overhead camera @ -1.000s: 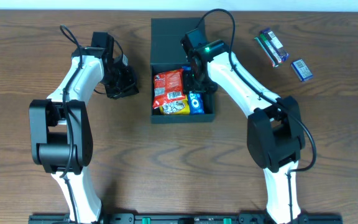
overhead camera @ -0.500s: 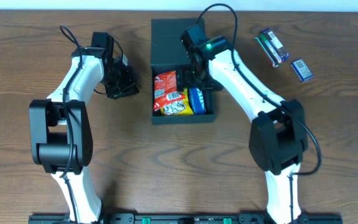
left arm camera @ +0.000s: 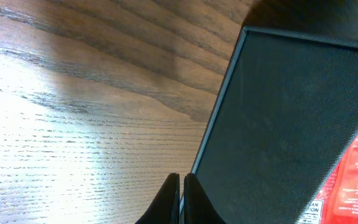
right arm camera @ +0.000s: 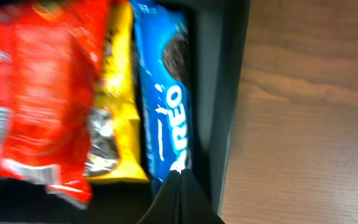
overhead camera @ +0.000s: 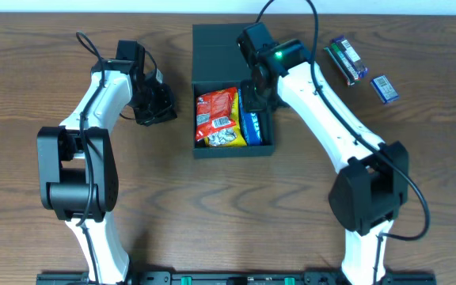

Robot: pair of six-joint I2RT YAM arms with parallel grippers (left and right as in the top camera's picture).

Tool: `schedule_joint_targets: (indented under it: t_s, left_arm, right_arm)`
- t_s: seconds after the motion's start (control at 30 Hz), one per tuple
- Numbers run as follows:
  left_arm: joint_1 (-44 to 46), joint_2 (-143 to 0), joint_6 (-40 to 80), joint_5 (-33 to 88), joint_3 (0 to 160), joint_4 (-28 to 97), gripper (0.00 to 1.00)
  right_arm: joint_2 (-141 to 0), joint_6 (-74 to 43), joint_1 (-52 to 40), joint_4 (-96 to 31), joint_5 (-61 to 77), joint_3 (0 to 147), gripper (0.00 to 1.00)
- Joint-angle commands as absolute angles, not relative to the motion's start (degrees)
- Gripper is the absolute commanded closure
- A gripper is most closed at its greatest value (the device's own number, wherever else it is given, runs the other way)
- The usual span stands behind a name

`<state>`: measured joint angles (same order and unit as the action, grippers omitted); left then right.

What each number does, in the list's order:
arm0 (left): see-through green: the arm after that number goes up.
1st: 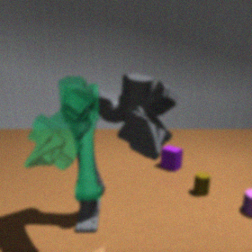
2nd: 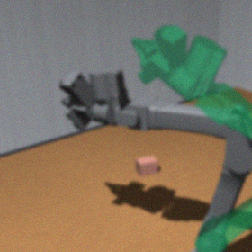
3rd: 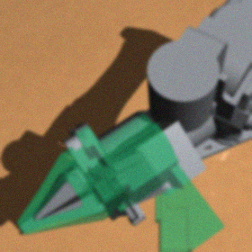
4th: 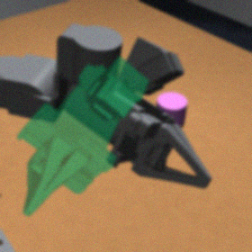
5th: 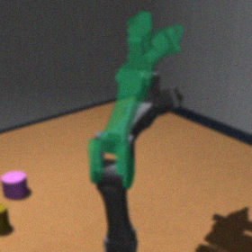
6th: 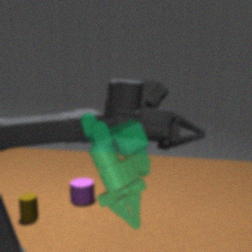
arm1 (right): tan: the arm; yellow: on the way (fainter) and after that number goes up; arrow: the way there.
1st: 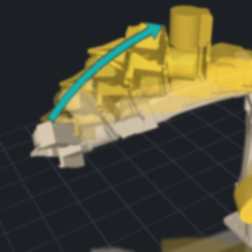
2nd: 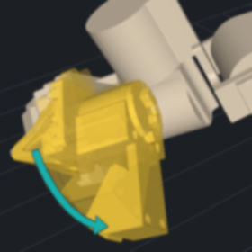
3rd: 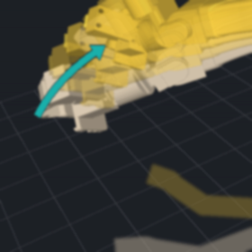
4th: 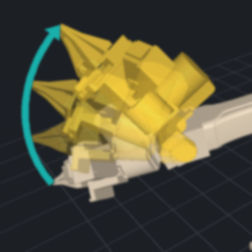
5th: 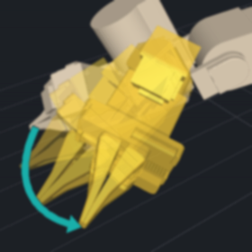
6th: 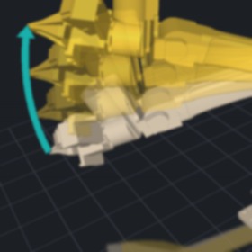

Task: Pack container
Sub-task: 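Push the Oreo pack down beside the bags with the right gripper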

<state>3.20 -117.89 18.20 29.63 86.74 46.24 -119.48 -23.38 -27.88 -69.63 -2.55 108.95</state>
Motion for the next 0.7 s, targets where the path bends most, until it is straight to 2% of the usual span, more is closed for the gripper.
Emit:
schedule_joint_targets:
  t_s: [0.0,0.5,0.67]
  left_arm:
    - [3.0,-118.8,18.0,29.5,86.5,46.4,0.94]
    - [3.0,-118.8,18.0,29.5,86.5,46.5,0.94]
    - [3.0,-118.8,18.0,29.5,86.5,46.5,0.94]
  right_arm:
    - [-123.2,-21.2,-28.1,-70.5,-3.6,107.6,0.99]
    - [-130.3,-5.9,-28.4,-70.2,-7.6,106.4,0.99]
    - [-132.3,-5.3,-28.5,-70.4,-6.9,106.4,0.99]
